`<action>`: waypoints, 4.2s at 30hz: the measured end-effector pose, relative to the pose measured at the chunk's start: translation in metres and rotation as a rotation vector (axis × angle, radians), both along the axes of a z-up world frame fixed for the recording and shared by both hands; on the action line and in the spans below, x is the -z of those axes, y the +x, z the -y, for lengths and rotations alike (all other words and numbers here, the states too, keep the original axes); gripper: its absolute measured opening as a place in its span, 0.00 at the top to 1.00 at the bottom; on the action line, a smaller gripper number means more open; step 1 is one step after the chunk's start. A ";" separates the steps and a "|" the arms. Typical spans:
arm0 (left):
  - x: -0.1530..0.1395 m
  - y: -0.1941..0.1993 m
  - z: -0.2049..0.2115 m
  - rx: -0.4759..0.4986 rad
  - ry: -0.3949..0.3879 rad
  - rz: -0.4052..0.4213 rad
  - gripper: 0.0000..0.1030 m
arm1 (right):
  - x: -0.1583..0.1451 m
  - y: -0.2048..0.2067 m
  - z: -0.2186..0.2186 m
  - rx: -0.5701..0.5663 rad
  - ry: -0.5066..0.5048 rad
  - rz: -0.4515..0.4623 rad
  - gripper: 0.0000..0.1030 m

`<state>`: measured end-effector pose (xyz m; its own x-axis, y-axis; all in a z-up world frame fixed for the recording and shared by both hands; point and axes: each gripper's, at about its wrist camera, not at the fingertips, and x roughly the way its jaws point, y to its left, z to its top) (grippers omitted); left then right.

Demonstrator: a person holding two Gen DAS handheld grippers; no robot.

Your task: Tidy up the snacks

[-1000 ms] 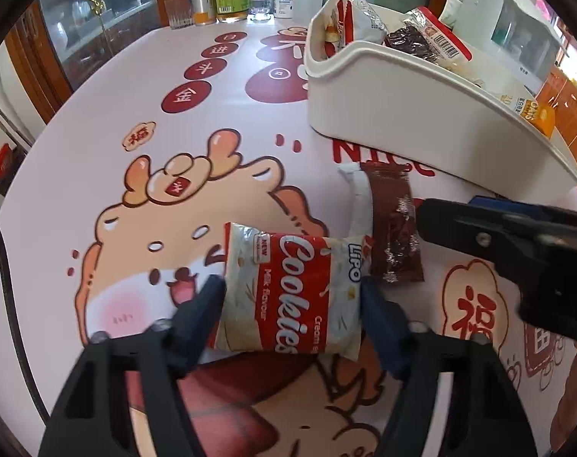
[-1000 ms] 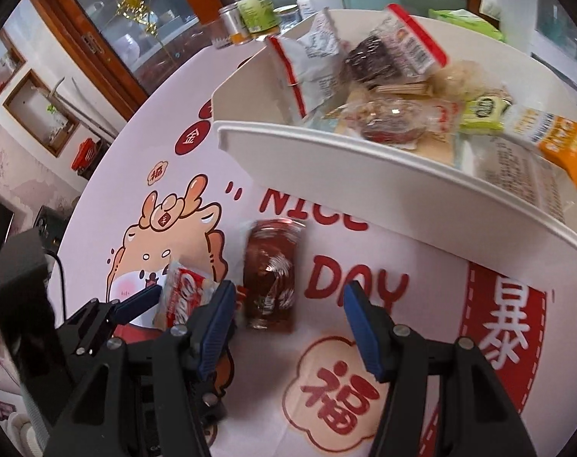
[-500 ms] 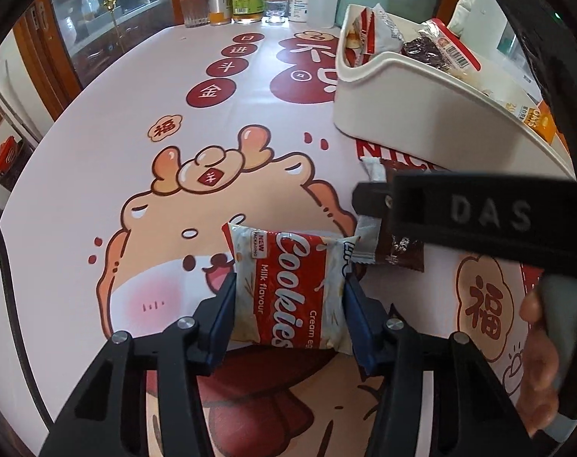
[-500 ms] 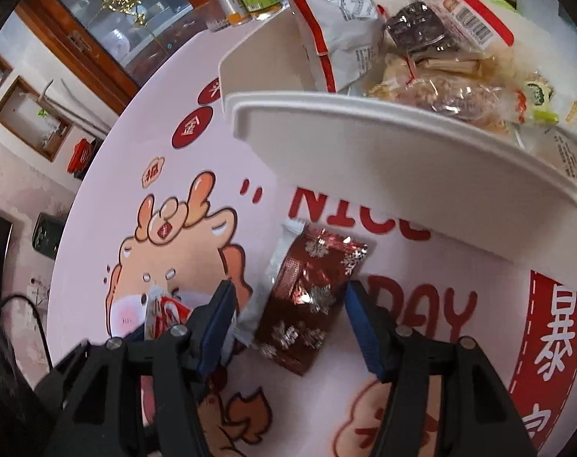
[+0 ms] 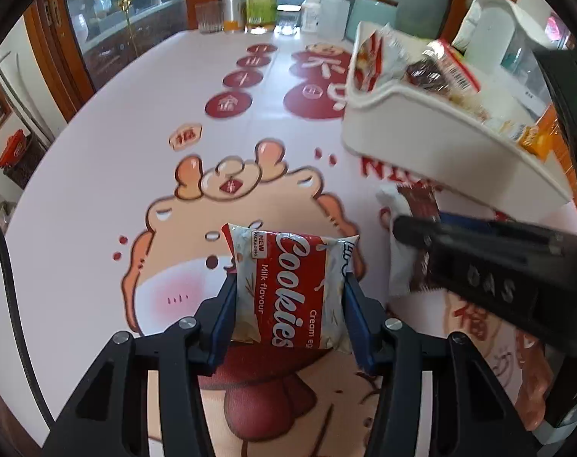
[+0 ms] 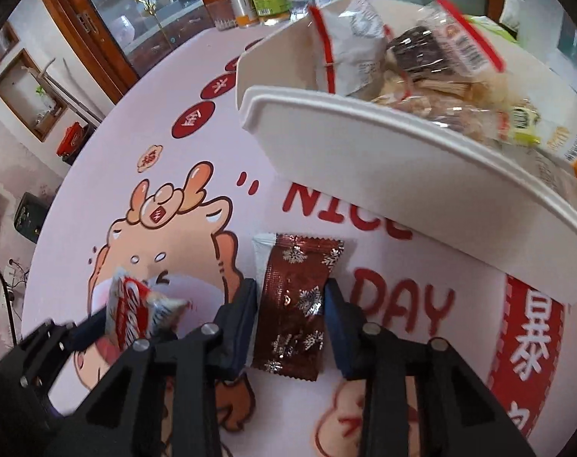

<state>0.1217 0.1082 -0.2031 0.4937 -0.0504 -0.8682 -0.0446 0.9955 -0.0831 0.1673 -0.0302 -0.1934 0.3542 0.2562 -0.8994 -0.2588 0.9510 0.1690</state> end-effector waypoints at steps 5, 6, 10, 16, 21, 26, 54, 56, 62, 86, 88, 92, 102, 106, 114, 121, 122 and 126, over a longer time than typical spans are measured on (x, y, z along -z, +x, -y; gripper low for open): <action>-0.041 0.001 0.018 0.042 0.015 0.038 0.51 | -0.033 -0.020 0.034 0.024 0.039 0.040 0.66; -0.051 0.003 0.022 0.054 0.017 0.049 0.51 | -0.041 -0.023 0.041 0.027 0.042 0.052 0.66; -0.092 0.019 0.047 0.108 0.019 0.104 0.51 | -0.084 -0.029 0.073 0.069 0.067 0.128 0.66; -0.144 0.053 0.080 0.157 0.041 0.190 0.51 | -0.153 -0.023 0.116 0.141 0.101 0.254 0.66; -0.177 0.089 0.103 0.184 0.040 0.233 0.51 | -0.189 -0.011 0.139 0.177 0.095 0.327 0.65; -0.194 0.114 0.126 0.207 0.063 0.254 0.51 | -0.209 0.014 0.157 0.225 0.083 0.372 0.65; -0.157 0.162 0.140 0.171 0.119 0.185 0.01 | -0.175 0.066 0.179 0.303 0.020 0.294 0.39; -0.160 0.158 0.141 0.172 0.123 0.191 0.01 | -0.177 0.060 0.180 0.307 0.028 0.296 0.39; -0.169 0.134 0.138 0.170 0.097 0.197 0.01 | -0.184 0.042 0.182 0.313 0.050 0.300 0.39; -0.184 -0.084 0.112 0.147 0.093 0.184 0.01 | -0.180 -0.148 0.173 0.308 0.103 0.203 0.36; -0.188 -0.096 0.112 0.150 0.096 0.184 0.01 | -0.181 -0.160 0.173 0.313 0.099 0.198 0.35; -0.192 -0.115 0.112 0.152 0.085 0.168 0.01 | -0.185 -0.183 0.176 0.321 0.115 0.185 0.35; -0.195 -0.134 0.114 0.135 0.078 0.155 0.01 | -0.193 -0.206 0.174 0.305 0.099 0.209 0.34; -0.197 -0.136 0.115 0.128 0.093 0.167 0.01 | -0.196 -0.209 0.175 0.303 0.097 0.223 0.34; -0.199 -0.138 0.118 0.113 0.110 0.177 0.01 | -0.198 -0.212 0.174 0.292 0.101 0.231 0.34; -0.198 -0.139 0.119 0.114 0.111 0.176 0.01 | -0.198 -0.214 0.173 0.294 0.102 0.232 0.34; -0.198 -0.139 0.119 0.113 0.111 0.176 0.01 | -0.198 -0.215 0.174 0.295 0.103 0.232 0.34; -0.198 -0.139 0.119 0.112 0.108 0.173 0.01 | -0.198 -0.216 0.175 0.295 0.104 0.230 0.34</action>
